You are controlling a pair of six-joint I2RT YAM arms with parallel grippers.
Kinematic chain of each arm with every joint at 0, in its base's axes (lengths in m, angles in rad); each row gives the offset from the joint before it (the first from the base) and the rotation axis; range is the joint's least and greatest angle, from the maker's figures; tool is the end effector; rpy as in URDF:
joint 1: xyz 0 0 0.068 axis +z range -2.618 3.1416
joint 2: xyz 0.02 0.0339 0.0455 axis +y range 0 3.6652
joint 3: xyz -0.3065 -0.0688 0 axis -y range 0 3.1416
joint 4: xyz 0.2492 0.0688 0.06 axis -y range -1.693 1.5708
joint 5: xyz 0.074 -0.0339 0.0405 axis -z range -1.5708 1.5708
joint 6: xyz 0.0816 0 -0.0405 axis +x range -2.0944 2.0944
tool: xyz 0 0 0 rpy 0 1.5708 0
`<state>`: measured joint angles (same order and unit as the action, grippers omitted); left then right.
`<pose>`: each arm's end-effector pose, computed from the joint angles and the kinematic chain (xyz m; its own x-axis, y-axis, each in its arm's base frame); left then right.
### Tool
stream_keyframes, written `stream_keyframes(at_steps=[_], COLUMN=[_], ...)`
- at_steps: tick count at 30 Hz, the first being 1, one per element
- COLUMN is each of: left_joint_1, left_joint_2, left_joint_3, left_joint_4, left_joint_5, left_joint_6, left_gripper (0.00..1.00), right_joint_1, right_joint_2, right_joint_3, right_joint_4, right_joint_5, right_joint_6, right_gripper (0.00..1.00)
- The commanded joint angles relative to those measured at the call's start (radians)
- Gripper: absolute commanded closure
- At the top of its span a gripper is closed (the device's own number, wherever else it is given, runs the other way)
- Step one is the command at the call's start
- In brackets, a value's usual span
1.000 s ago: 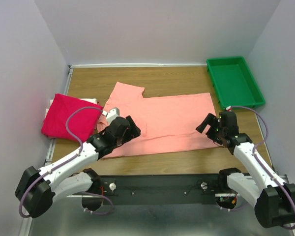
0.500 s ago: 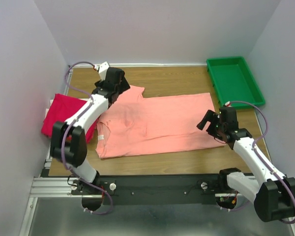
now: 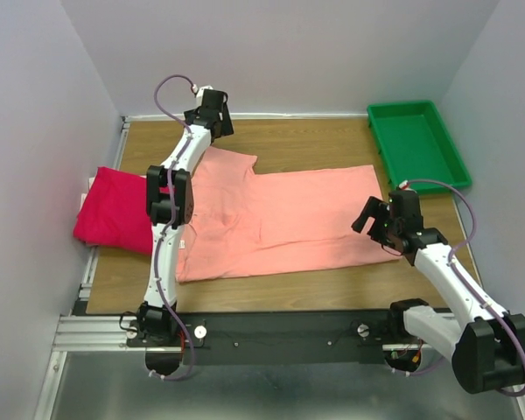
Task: Fold and stack the t-shirts
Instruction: Fold the tshirt
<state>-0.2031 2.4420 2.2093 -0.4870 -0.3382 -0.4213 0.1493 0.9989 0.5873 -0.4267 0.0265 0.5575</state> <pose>0.6170 -0.0994 0.2123 -0.5670 -0.2771 -0.7757 -0.3134 0.9435 -0.1080 0.2085 0.0292 0.2109 -0.6933 0.4305 -0.5779 0.2777 0.8996 0.3371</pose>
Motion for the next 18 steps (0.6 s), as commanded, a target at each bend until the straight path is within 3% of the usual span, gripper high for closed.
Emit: stream_keyframes(at_steps=[1, 18], left_joint_1=[0.016, 0.059], left_joint_2=[0.106, 0.17], left_joint_3=[0.142, 0.147], left_joint_4=[-0.074, -0.071], left_joint_5=[0.064, 0.194], left_joint_6=[0.079, 0.013], left_gripper=[0.02, 0.01], right_joint_1=[0.001, 0.001], right_joint_2=[0.006, 0.004], right_joint_3=[0.003, 0.003], right_joint_4=[-0.015, -0.017], right_joint_5=[0.047, 0.062], right_joint_6=[-0.013, -0.013], right_gripper=[0.0, 0.0])
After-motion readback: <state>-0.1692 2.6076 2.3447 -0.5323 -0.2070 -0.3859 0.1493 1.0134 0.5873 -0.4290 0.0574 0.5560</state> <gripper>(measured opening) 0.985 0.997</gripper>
